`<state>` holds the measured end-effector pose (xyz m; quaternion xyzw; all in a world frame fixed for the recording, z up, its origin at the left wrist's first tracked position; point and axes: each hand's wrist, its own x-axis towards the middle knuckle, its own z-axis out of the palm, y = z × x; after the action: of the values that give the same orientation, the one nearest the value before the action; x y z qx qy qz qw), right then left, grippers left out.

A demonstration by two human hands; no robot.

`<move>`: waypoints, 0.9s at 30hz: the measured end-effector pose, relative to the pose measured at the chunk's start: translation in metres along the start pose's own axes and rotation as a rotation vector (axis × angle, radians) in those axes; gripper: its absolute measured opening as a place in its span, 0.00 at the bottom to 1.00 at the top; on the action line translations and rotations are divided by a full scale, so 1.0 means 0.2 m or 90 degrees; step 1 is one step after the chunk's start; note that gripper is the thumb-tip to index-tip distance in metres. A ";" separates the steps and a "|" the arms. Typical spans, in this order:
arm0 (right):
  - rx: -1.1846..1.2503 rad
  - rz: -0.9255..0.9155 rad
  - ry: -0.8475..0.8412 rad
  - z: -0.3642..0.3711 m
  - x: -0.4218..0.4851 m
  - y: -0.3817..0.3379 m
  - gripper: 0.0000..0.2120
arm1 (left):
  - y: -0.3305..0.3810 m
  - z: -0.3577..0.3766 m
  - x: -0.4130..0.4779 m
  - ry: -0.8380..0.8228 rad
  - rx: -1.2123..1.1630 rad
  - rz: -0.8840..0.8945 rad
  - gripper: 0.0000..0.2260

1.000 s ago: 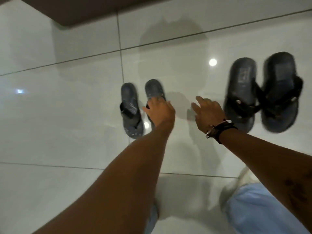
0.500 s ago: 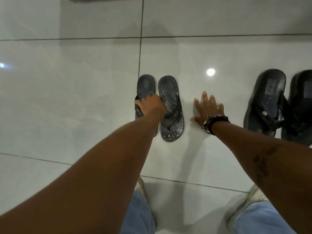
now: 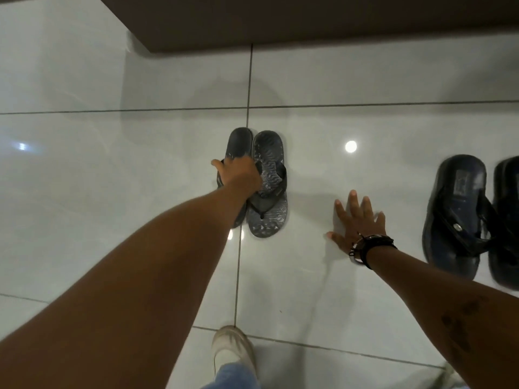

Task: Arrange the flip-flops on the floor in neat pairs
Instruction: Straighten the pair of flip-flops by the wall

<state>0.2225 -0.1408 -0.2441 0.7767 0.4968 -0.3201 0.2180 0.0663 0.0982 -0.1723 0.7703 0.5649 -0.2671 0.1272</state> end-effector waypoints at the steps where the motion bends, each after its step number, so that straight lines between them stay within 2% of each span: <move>1: -0.001 0.000 -0.001 0.00 0.00 0.00 0.40 | -0.01 -0.03 0.05 0.000 0.011 0.001 0.08; 8: -0.015 -0.011 0.009 0.03 0.00 0.00 0.41 | -0.02 -0.09 0.27 -0.003 0.004 -0.031 0.12; 15: 0.012 -0.018 0.028 0.05 0.01 0.01 0.44 | -0.03 -0.07 0.33 0.013 -0.011 -0.044 0.22; 27: 0.020 -0.019 0.020 0.03 0.00 0.01 0.46 | -0.03 -0.04 0.33 0.053 -0.004 -0.040 0.20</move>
<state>0.2218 -0.1455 -0.2479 0.7775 0.5066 -0.3188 0.1929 0.0765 0.1572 -0.2009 0.7622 0.5946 -0.2368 0.0973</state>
